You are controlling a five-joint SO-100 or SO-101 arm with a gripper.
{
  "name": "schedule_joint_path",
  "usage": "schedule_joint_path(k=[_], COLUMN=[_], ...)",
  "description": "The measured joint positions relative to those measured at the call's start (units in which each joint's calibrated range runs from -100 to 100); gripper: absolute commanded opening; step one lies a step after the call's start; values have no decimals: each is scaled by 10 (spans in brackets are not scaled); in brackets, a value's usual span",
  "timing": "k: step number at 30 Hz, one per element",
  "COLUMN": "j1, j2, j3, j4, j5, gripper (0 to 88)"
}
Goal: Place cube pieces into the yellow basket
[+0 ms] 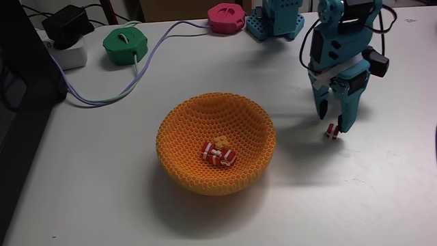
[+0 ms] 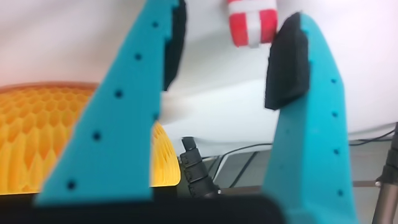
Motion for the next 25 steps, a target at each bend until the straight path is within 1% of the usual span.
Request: schedule_joint_path(k=[8, 13, 14, 18, 21, 25], j1=[17, 16, 15, 15, 15, 16], j2=[31, 44, 44, 49, 49, 36], j3=[-31, -31, -31, -32, -28, -26], j4=[-14, -22, -23, -40, -48, -35], j5=[9, 12, 12, 12, 15, 15], gripper=[208, 131, 86, 36, 5, 1])
